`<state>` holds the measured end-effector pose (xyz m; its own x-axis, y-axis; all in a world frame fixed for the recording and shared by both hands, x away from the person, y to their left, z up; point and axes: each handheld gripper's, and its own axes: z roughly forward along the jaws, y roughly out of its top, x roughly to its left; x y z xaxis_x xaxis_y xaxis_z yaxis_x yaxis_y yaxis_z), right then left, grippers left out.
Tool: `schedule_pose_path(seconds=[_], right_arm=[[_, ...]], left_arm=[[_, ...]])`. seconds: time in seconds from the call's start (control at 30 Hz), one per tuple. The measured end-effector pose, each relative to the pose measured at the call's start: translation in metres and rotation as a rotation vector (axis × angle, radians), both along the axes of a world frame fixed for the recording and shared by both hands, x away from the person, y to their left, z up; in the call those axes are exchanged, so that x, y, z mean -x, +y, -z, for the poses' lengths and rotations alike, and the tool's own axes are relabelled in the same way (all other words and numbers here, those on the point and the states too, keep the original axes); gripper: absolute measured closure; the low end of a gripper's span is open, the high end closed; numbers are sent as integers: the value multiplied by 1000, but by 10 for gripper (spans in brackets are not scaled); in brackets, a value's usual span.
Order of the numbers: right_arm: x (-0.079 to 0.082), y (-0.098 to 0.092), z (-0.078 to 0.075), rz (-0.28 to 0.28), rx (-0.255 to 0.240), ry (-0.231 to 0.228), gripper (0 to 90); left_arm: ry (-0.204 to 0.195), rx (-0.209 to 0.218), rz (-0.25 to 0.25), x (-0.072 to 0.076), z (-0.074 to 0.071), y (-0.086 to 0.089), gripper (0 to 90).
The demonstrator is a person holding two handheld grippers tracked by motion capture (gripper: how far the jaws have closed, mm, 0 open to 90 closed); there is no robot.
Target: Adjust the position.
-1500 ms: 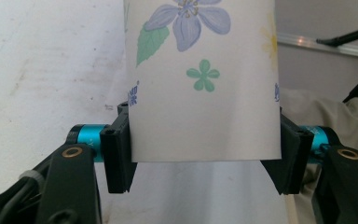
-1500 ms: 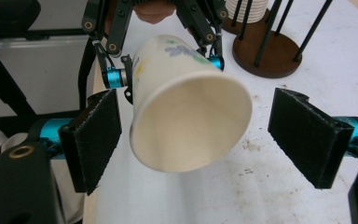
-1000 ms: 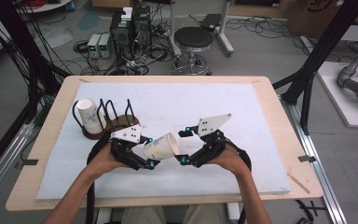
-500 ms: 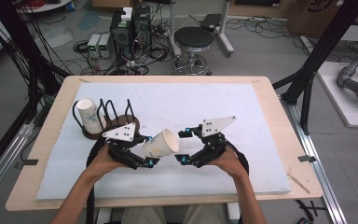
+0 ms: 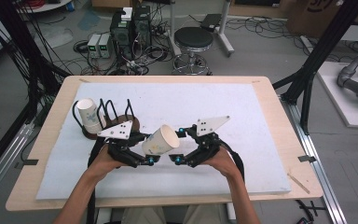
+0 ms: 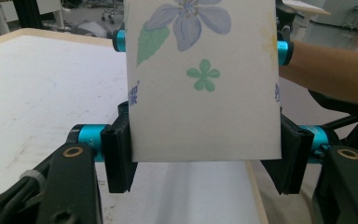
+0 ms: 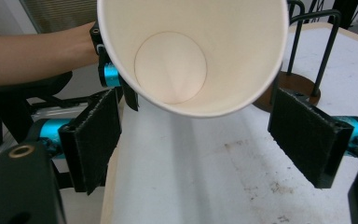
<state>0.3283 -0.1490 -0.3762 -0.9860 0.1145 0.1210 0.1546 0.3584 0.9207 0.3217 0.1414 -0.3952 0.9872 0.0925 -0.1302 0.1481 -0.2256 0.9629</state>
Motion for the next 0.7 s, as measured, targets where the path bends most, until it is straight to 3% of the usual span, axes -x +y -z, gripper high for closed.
schedule_pose_path(seconds=[0.7], right_arm=[[0,5,0,-30,-22,3,177]], left_arm=[[-17,3,44,-1,2,-12,365]])
